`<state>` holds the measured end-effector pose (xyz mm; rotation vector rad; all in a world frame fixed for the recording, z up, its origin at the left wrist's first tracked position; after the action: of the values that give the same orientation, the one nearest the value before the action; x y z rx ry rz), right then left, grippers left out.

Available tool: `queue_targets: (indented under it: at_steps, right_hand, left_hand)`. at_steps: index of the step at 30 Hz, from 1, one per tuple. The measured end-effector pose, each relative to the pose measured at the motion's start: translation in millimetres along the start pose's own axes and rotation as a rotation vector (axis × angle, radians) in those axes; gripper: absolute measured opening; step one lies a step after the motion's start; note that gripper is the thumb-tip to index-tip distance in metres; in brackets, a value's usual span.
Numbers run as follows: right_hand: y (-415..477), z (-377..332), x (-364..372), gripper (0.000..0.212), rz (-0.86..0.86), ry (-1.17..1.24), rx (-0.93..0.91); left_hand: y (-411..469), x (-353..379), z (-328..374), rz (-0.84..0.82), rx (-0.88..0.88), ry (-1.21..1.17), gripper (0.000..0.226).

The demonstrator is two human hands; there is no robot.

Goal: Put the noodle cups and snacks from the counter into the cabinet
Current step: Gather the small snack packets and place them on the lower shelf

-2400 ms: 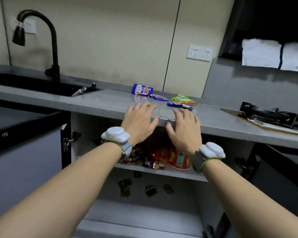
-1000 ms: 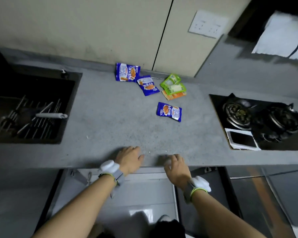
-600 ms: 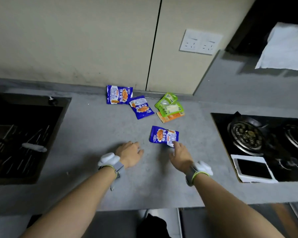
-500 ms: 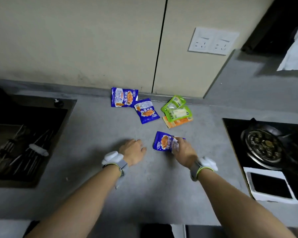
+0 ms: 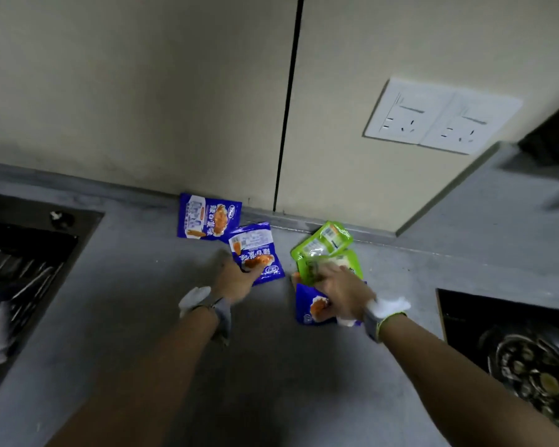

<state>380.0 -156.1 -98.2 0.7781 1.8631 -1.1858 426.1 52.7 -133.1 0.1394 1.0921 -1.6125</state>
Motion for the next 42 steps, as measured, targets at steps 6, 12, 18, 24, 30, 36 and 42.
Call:
queue_targets:
  at_steps: [6,12,18,24,30,36,42]
  right_hand:
    - [49,30,-25,0.127,-0.198,-0.277,-0.104]
    - [70,37,-17,0.143,-0.223,-0.463,-0.038]
    - [68,28,-19,0.131,-0.222,-0.463,-0.051]
    - [40,40,-6,0.113,-0.238,-0.183,0.098]
    - [16,45,3,0.086,-0.182,-0.032,0.204]
    - [-20,26,1,0.067,0.192,-0.086,0.263]
    - [-69,-12,27,0.044,0.443,0.011,0.420]
  left_hand:
    - [39,1,-3,0.146,-0.159,0.090,0.124]
    - [44,-4,32,-0.100,0.111,0.053,0.056]
    - [56,-83,89,-0.064,0.540,0.720,0.044]
    - [95,-97,73,0.155,0.602,1.089,0.063]
    - [87,-99,59,0.263,0.459,1.060,0.066]
    - [30,-68,57,0.342,0.637,1.354,0.049]
    - [-53,-25,-9,0.290,0.455,1.039,0.042]
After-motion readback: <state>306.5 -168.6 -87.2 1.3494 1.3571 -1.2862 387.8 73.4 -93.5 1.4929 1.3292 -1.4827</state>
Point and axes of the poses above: each hand's wrist, its own y-axis towards the middle knuckle, its own x-axis out of the palm, z = x × y, the point moved 10 cm from there along y, towards the middle knuckle, and after that the axes turned 11 degrees about y, right-handed, at the moved point
